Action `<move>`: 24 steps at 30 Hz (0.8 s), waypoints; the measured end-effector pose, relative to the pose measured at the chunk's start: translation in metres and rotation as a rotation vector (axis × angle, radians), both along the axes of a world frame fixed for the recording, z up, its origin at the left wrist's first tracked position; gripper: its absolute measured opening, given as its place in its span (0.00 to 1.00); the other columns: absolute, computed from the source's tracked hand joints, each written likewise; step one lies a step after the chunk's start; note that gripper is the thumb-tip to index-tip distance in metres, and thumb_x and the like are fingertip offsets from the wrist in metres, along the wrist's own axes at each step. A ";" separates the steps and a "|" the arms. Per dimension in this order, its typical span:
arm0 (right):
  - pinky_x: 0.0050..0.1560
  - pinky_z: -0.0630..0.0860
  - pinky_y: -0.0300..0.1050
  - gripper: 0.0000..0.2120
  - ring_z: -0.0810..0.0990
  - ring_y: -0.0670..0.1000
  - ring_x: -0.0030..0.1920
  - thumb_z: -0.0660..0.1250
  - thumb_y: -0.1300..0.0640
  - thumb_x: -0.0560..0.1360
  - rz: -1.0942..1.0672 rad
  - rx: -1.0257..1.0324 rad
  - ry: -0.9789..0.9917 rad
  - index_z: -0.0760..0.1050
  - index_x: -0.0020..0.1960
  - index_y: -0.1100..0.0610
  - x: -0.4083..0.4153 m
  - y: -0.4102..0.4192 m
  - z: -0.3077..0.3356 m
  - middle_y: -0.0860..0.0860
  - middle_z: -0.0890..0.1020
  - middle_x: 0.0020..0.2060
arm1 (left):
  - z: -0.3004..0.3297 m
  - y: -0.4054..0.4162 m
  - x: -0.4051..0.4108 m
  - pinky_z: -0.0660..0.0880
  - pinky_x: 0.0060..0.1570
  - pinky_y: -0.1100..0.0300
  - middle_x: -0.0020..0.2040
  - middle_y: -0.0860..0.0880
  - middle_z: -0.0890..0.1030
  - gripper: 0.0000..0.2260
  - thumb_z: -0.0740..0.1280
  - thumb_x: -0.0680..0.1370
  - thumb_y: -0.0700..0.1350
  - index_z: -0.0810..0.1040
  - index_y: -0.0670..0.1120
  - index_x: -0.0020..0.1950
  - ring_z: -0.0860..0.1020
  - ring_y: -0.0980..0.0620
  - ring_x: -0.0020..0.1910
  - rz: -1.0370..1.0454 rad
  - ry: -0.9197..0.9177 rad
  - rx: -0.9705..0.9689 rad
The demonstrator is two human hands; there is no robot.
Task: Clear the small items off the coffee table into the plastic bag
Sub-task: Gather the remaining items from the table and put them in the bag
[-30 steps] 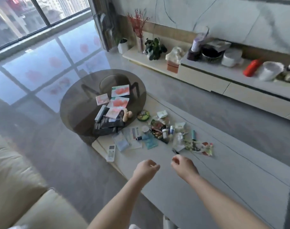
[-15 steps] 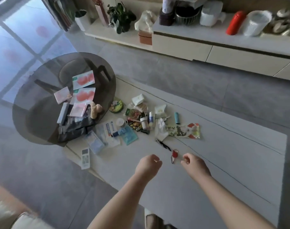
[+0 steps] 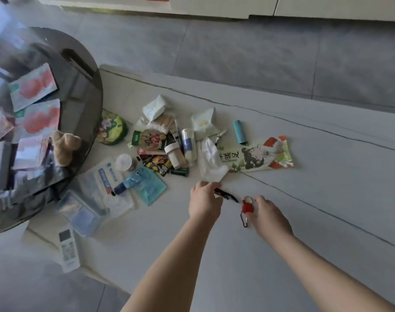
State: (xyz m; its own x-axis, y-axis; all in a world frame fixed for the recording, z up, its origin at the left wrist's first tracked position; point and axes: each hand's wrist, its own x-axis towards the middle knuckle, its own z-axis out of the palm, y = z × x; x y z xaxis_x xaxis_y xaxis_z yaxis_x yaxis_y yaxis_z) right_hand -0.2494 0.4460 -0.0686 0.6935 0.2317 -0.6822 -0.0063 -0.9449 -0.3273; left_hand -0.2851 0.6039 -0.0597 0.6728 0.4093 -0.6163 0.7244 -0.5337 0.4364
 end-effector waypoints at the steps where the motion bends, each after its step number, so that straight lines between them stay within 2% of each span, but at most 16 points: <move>1: 0.45 0.72 0.47 0.13 0.76 0.57 0.54 0.62 0.51 0.78 -0.012 0.002 -0.009 0.68 0.61 0.52 0.001 0.004 -0.008 0.55 0.75 0.55 | -0.010 0.001 0.003 0.67 0.56 0.60 0.65 0.50 0.71 0.19 0.65 0.77 0.41 0.74 0.53 0.67 0.65 0.50 0.67 -0.005 -0.005 0.000; 3: 0.43 0.71 0.46 0.14 0.76 0.58 0.54 0.61 0.51 0.78 -0.022 -0.028 -0.039 0.67 0.62 0.53 0.004 0.012 -0.021 0.56 0.73 0.56 | -0.027 0.001 0.007 0.67 0.53 0.62 0.63 0.50 0.70 0.19 0.65 0.77 0.40 0.74 0.54 0.66 0.66 0.50 0.65 -0.032 0.001 0.014; 6: 0.40 0.70 0.45 0.15 0.77 0.58 0.52 0.62 0.50 0.78 -0.021 -0.090 -0.082 0.65 0.62 0.53 0.003 0.019 -0.033 0.54 0.70 0.56 | -0.044 0.000 0.007 0.73 0.49 0.60 0.62 0.50 0.68 0.18 0.66 0.76 0.41 0.74 0.54 0.65 0.66 0.50 0.65 -0.080 0.037 0.075; 9: 0.38 0.70 0.45 0.13 0.77 0.58 0.50 0.62 0.52 0.77 -0.030 -0.103 -0.132 0.66 0.59 0.54 0.000 0.023 -0.040 0.54 0.71 0.54 | -0.053 0.000 0.009 0.75 0.46 0.56 0.60 0.49 0.67 0.14 0.69 0.75 0.47 0.74 0.53 0.61 0.68 0.49 0.62 -0.088 0.065 0.133; 11: 0.41 0.71 0.47 0.13 0.77 0.58 0.52 0.62 0.54 0.77 -0.062 -0.064 -0.140 0.66 0.59 0.55 0.001 0.023 -0.044 0.55 0.72 0.53 | -0.055 0.000 0.009 0.75 0.45 0.55 0.58 0.49 0.68 0.14 0.69 0.75 0.51 0.74 0.52 0.59 0.71 0.48 0.58 -0.103 0.089 0.153; 13: 0.47 0.72 0.48 0.15 0.76 0.58 0.54 0.64 0.57 0.76 -0.126 0.020 -0.124 0.68 0.61 0.57 0.007 0.023 -0.045 0.56 0.75 0.54 | -0.056 0.002 0.008 0.74 0.48 0.55 0.57 0.49 0.70 0.14 0.69 0.74 0.54 0.75 0.51 0.57 0.71 0.47 0.56 -0.097 0.085 0.171; 15: 0.48 0.72 0.46 0.15 0.77 0.58 0.54 0.64 0.60 0.76 -0.213 0.112 -0.122 0.72 0.62 0.57 0.017 0.023 -0.042 0.56 0.79 0.53 | -0.055 0.004 0.007 0.72 0.54 0.55 0.57 0.49 0.72 0.15 0.68 0.74 0.56 0.76 0.51 0.57 0.70 0.47 0.58 -0.068 0.062 0.176; 18: 0.42 0.70 0.42 0.13 0.78 0.57 0.50 0.63 0.58 0.77 -0.269 0.175 -0.137 0.76 0.60 0.56 0.039 0.024 -0.033 0.56 0.82 0.49 | -0.047 0.012 0.009 0.71 0.54 0.53 0.52 0.50 0.78 0.13 0.67 0.75 0.56 0.75 0.49 0.54 0.71 0.47 0.55 0.035 0.055 0.134; 21: 0.45 0.71 0.41 0.13 0.78 0.54 0.50 0.63 0.56 0.78 -0.252 0.228 -0.118 0.75 0.61 0.54 0.068 0.030 -0.026 0.53 0.82 0.51 | -0.036 0.023 0.023 0.74 0.44 0.53 0.42 0.51 0.77 0.09 0.66 0.77 0.50 0.70 0.46 0.50 0.75 0.47 0.45 0.283 0.000 -0.036; 22: 0.45 0.73 0.42 0.12 0.79 0.54 0.48 0.62 0.57 0.78 -0.261 0.260 -0.109 0.75 0.61 0.55 0.078 0.034 -0.025 0.54 0.81 0.52 | -0.034 0.026 0.029 0.74 0.41 0.54 0.41 0.51 0.76 0.08 0.65 0.77 0.47 0.69 0.45 0.49 0.75 0.47 0.42 0.347 -0.031 -0.076; 24: 0.44 0.79 0.49 0.10 0.80 0.54 0.45 0.58 0.60 0.79 -0.327 0.327 -0.074 0.73 0.59 0.56 0.096 0.045 -0.024 0.56 0.81 0.50 | -0.032 0.032 0.042 0.72 0.39 0.55 0.44 0.47 0.76 0.06 0.63 0.77 0.43 0.66 0.45 0.50 0.74 0.48 0.41 0.421 -0.072 -0.081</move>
State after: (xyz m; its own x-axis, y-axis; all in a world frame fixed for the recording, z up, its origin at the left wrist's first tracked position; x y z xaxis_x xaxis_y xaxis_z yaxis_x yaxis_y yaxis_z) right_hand -0.1530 0.4913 -0.0921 0.8101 0.1878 -0.5555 -0.2515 -0.7444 -0.6185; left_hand -0.2430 0.6362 -0.0913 0.5004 0.6090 -0.6154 0.8375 -0.1604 0.5223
